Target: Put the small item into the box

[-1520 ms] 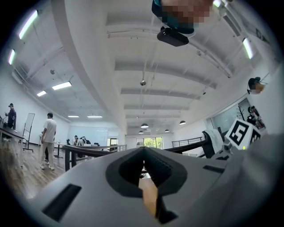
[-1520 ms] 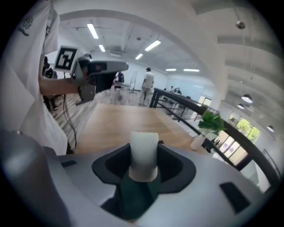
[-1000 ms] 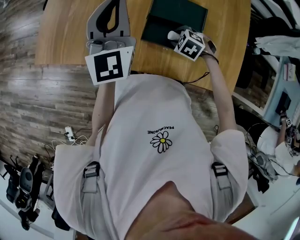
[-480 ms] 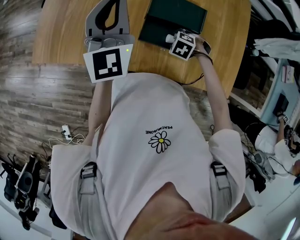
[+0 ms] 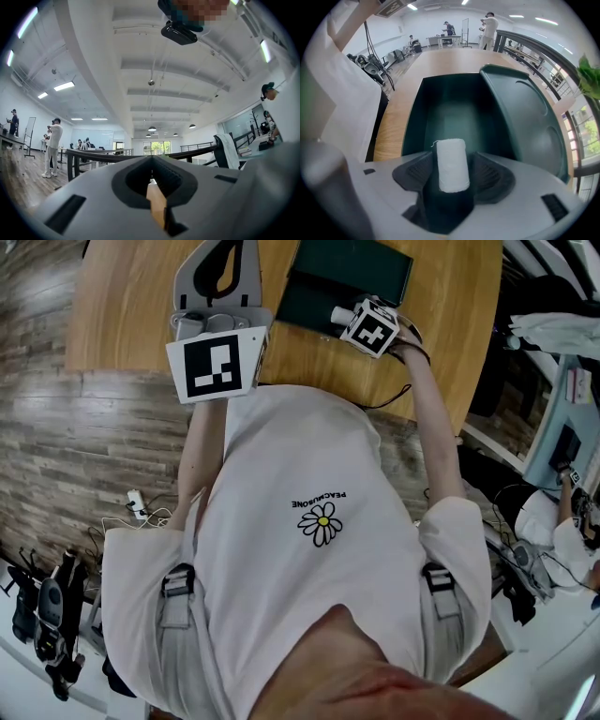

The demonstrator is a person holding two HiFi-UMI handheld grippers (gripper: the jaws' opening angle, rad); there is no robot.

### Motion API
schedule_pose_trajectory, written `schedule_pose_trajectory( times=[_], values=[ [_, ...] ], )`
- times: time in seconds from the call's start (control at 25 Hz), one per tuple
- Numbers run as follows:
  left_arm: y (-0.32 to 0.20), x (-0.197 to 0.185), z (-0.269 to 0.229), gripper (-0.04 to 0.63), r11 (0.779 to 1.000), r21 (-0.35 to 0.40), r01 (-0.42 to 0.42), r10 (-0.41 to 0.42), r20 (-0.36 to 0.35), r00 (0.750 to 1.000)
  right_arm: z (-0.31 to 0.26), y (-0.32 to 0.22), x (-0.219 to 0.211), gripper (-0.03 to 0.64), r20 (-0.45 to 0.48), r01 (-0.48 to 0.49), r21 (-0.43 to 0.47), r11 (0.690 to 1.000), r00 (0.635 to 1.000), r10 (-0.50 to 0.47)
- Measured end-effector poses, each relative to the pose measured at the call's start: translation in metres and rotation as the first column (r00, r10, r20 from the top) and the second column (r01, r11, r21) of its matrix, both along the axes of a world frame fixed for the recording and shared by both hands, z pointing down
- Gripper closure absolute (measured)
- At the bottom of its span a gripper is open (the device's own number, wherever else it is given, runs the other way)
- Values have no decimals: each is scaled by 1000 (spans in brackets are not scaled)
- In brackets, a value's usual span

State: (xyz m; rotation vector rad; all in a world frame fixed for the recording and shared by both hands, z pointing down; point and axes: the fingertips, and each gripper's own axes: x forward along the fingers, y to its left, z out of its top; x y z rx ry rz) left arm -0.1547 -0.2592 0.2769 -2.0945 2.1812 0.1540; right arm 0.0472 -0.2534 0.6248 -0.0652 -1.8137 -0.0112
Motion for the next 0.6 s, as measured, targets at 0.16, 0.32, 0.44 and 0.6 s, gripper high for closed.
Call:
schedule_pose_trajectory(
  times=[0.16, 0.32, 0.44, 0.6],
  values=[
    [0, 1, -2, 578, 1000, -2, 6, -6, 1, 1000, -18, -1, -4, 345, 52, -10, 11, 1000, 999, 10],
    [-4, 3, -2, 578, 1000, -7, 4, -3, 14, 1000, -66, -9, -19, 345, 165, -50, 43, 998, 985, 42],
    [-8, 4, -2, 578, 1000, -18, -4, 5, 26, 1000, -116, -25, -42, 360, 321, -101, 105, 989, 945, 63],
    [-13, 14, -15, 578, 1000, 20, -24, 24, 33, 999, -201, -50, -70, 402, 631, -249, 153, 956, 770, 100]
  ],
)
